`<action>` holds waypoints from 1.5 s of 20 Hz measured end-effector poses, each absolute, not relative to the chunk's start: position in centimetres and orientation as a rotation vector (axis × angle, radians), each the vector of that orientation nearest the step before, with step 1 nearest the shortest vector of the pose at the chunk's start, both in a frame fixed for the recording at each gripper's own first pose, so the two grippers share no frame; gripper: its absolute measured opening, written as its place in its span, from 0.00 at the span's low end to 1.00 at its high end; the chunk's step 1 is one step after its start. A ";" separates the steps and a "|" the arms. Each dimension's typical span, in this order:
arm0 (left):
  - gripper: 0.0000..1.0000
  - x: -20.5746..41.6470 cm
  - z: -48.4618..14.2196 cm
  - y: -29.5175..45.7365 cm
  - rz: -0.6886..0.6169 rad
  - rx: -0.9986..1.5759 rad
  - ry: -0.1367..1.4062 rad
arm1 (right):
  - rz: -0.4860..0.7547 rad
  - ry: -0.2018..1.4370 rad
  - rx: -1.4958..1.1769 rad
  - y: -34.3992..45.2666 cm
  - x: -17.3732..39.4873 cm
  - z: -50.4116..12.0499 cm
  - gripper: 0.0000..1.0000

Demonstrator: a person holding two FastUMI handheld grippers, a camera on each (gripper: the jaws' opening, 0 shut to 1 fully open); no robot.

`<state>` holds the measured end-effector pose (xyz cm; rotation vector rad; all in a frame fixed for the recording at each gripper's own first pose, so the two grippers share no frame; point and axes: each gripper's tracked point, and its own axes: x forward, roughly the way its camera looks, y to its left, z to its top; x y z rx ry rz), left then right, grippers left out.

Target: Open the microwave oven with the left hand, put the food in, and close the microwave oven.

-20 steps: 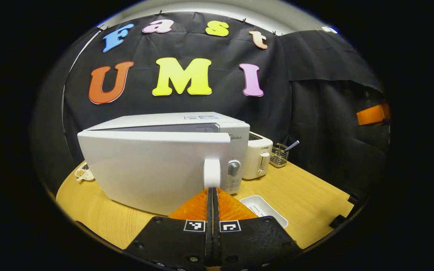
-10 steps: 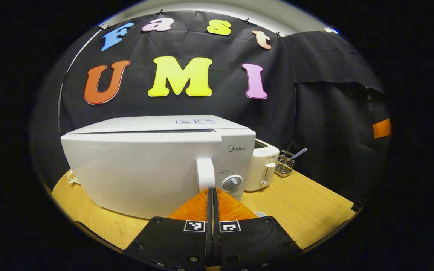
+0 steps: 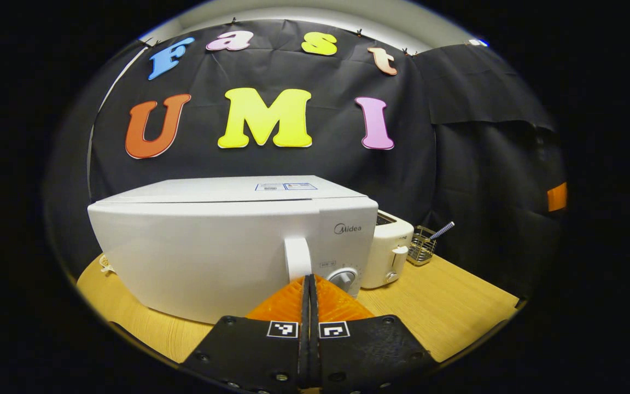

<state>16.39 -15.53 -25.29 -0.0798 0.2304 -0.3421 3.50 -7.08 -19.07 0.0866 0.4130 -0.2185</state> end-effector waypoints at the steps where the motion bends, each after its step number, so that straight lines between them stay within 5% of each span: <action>1: 0.00 16.5 -25.2 -15.6 -0.338 -0.075 0.225 | -0.220 0.413 0.087 -7.1 3.5 -19.0 0.97; 11: 0.00 16.8 -24.2 -15.2 -0.313 -0.059 0.228 | -0.197 0.411 0.078 -5.9 3.5 -18.7 0.98; 21: 0.01 8.5 -15.8 -6.6 -0.231 0.012 0.170 | -0.073 0.293 0.084 0.1 3.4 -14.2 0.97; 22: 0.12 7.5 -14.9 -5.8 -0.229 0.009 0.166 | -0.054 0.277 0.078 0.9 3.1 -13.6 0.97; 23: 0.37 6.4 -14.3 -5.1 -0.231 0.004 0.170 | -0.040 0.262 0.078 1.7 2.9 -12.9 0.97; 27: 1.00 2.7 -9.8 0.2 -0.121 0.031 0.114 | 0.011 0.197 0.089 4.3 1.8 -9.5 0.97; 30: 0.96 -0.6 -5.9 2.7 -0.060 0.006 0.087 | 0.024 0.146 0.079 5.3 1.0 -6.9 0.97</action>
